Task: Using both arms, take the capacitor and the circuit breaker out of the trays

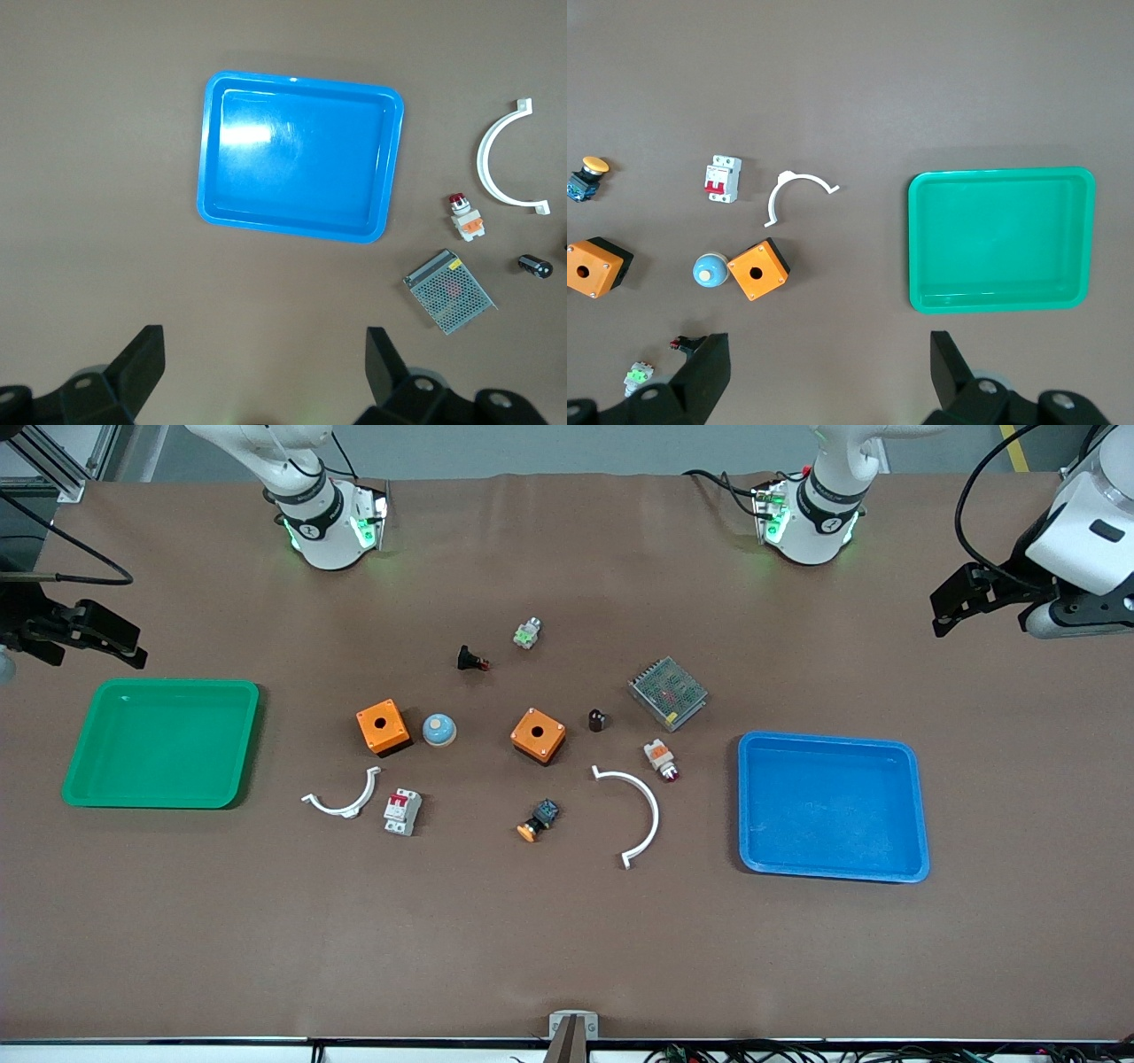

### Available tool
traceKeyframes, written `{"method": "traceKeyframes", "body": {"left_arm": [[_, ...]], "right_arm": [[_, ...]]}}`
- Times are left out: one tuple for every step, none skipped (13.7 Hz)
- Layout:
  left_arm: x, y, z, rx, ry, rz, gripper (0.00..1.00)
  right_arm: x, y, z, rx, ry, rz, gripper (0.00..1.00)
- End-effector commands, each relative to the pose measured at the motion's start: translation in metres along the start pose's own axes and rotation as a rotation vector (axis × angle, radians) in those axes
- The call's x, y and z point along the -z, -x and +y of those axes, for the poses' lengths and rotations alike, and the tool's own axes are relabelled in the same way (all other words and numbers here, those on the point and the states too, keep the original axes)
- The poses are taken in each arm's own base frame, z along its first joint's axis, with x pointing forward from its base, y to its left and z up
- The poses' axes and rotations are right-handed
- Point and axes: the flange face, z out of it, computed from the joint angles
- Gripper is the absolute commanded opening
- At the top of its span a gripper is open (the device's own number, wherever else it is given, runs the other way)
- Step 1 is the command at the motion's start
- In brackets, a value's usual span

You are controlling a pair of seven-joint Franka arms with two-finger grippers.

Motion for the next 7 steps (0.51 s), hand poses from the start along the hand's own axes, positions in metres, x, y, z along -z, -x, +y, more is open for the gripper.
{"method": "traceKeyframes", "body": {"left_arm": [[0.007, 0.004, -0.007, -0.004, 0.012, 0.005, 1.00], [0.011, 0.004, -0.007, -0.001, 0.013, 0.011, 1.00], [0.012, 0.005, -0.007, -0.002, 0.013, 0.008, 1.00], [0.016, 0.007, -0.007, -0.003, 0.011, 0.000, 1.00], [0.016, 0.009, -0.007, -0.003, 0.010, -0.010, 1.00], [0.018, 0.011, -0.007, -0.003, 0.009, -0.009, 1.00], [0.018, 0.012, -0.007, -0.003, 0.009, -0.013, 1.00]], "right_arm": [[0.001, 0.003, 0.001, 0.009, 0.006, -0.002, 1.00], [0.001, 0.003, 0.000, 0.010, 0.007, -0.004, 1.00], [0.001, 0.003, 0.000, 0.010, 0.007, -0.004, 1.00], [0.001, 0.003, 0.001, 0.009, 0.006, -0.002, 1.00], [0.001, 0.003, 0.000, 0.010, 0.006, -0.002, 1.00], [0.001, 0.003, 0.000, 0.010, 0.006, -0.002, 1.00], [0.000, 0.003, 0.000, 0.010, 0.007, -0.004, 1.00]]}}
